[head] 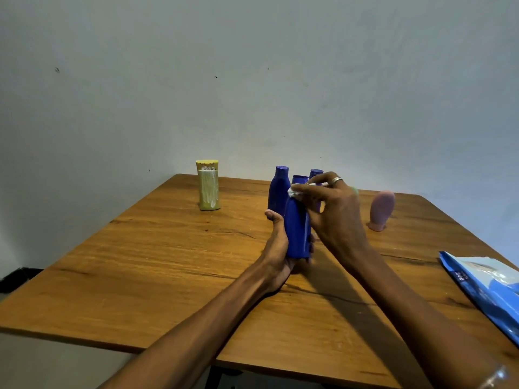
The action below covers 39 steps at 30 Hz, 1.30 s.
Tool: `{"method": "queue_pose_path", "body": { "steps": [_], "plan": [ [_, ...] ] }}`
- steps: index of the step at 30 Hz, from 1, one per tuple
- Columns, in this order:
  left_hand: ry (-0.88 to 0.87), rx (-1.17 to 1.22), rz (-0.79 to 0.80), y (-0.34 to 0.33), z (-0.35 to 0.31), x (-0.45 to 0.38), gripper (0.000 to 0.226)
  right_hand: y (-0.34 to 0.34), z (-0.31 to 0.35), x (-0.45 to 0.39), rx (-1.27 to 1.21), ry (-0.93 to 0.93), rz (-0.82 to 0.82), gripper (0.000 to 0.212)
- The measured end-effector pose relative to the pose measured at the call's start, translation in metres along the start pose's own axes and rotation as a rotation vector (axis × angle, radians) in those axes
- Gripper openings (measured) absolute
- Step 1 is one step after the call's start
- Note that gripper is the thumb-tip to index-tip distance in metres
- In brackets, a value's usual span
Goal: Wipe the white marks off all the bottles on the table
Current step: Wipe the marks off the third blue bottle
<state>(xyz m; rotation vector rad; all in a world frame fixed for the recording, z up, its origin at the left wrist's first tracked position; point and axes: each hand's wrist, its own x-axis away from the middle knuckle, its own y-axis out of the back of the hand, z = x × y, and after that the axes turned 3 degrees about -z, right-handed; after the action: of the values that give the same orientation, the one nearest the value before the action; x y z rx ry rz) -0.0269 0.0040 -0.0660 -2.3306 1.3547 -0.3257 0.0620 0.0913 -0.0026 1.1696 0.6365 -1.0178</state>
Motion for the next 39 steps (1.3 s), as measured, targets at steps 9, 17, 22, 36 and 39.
{"method": "queue_pose_path", "body": {
  "steps": [9,17,22,36,39],
  "plan": [
    [0.038,0.122,-0.126,-0.001,-0.002,0.002,0.094,0.001,0.013,0.051,0.265,0.255,0.326,0.043],
    [0.083,0.102,-0.059,-0.001,-0.007,0.008,0.084,0.007,0.015,0.066,0.135,0.249,0.26,0.036],
    [0.051,0.133,-0.07,-0.004,-0.01,0.011,0.065,0.013,0.008,0.071,0.055,0.18,0.239,0.039],
    [-0.021,0.025,0.061,-0.002,-0.013,0.011,0.074,-0.002,-0.005,0.005,-0.194,-0.164,-0.131,0.024],
    [-0.089,-0.007,0.038,-0.001,-0.011,0.007,0.065,-0.005,-0.006,0.022,-0.159,-0.142,-0.053,0.024]
  ]
}}
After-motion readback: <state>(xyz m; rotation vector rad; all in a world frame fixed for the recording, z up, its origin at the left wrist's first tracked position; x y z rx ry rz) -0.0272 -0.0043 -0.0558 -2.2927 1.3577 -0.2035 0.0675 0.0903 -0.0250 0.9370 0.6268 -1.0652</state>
